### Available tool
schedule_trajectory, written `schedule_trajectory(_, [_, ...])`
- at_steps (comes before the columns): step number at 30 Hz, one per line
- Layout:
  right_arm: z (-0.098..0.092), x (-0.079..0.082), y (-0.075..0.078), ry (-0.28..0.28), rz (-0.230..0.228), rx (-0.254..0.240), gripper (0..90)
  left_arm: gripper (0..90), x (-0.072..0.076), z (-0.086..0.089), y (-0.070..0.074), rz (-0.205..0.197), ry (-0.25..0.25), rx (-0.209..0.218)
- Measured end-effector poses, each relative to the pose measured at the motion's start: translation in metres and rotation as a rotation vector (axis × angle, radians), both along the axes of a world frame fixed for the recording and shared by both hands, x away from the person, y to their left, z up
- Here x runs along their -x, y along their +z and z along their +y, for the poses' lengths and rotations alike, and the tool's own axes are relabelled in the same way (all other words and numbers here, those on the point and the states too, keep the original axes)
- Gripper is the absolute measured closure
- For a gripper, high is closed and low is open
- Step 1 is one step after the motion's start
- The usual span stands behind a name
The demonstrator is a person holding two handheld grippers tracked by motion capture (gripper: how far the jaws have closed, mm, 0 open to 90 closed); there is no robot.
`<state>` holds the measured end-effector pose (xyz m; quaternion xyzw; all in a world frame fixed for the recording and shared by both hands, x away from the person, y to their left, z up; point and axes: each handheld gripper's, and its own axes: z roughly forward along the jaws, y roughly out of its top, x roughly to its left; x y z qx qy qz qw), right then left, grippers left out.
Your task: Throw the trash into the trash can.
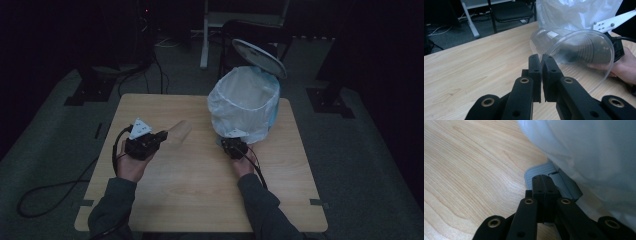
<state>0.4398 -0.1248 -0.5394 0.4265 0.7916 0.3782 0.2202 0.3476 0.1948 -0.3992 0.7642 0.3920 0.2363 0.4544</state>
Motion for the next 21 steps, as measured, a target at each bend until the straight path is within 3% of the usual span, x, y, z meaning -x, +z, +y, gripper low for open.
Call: schedule_trajectory(21, [0.000,0.000,0.000,0.001,0.000,0.000,90.0,87.2,-0.012,-0.012,0.018,-0.027,-0.027,0.003])
